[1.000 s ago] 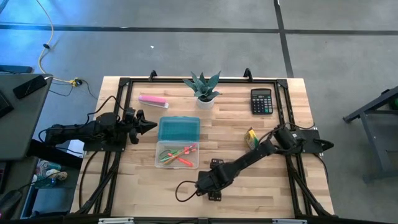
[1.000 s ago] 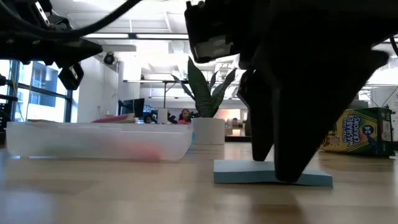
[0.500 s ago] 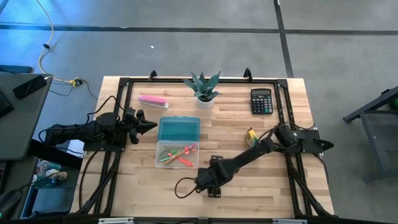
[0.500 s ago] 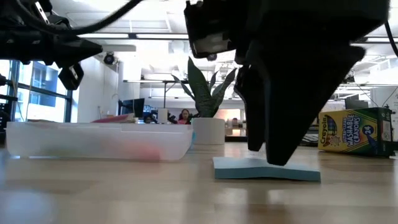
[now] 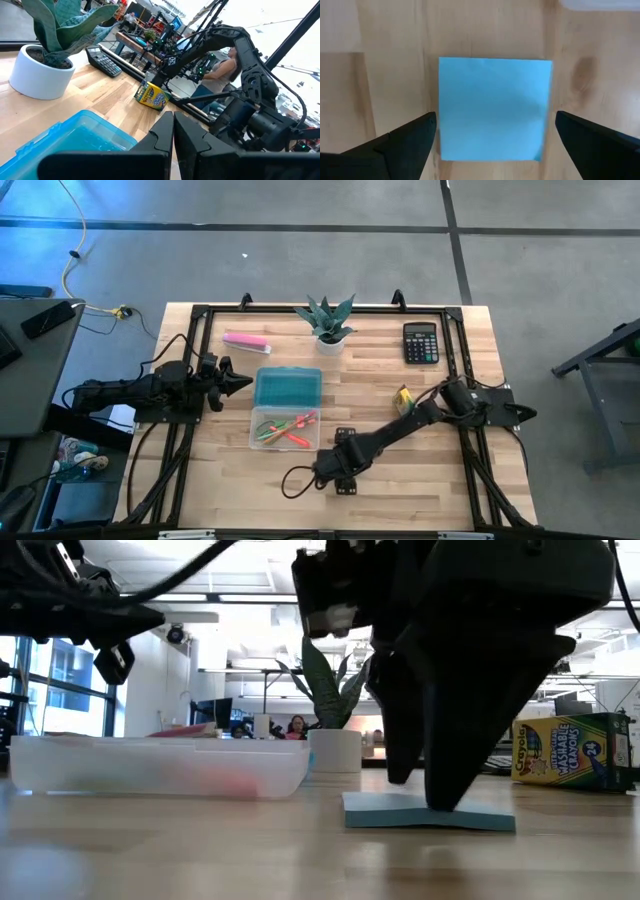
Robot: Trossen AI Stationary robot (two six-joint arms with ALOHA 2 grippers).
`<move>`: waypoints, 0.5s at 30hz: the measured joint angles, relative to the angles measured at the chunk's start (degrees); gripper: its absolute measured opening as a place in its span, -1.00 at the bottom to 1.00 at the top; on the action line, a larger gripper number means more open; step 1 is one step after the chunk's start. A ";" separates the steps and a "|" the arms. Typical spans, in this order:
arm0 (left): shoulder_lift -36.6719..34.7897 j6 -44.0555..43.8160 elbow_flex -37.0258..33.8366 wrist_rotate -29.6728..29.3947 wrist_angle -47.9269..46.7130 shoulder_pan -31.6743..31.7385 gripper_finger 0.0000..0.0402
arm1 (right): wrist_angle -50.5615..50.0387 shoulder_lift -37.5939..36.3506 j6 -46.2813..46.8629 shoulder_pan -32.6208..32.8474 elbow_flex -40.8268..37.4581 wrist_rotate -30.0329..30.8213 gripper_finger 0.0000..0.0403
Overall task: Pack school essentials
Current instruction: Put the blue sticky note into the blue supply box
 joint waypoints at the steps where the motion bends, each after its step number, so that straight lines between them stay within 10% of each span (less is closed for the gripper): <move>1: -0.01 0.00 -0.01 0.00 0.00 0.02 -0.98 | 0.04 0.14 -0.12 -0.05 0.00 -0.96 0.98; 15: 0.01 0.00 0.02 0.00 0.00 0.00 -0.98 | 1.47 2.66 -0.34 -0.75 0.35 -3.31 0.98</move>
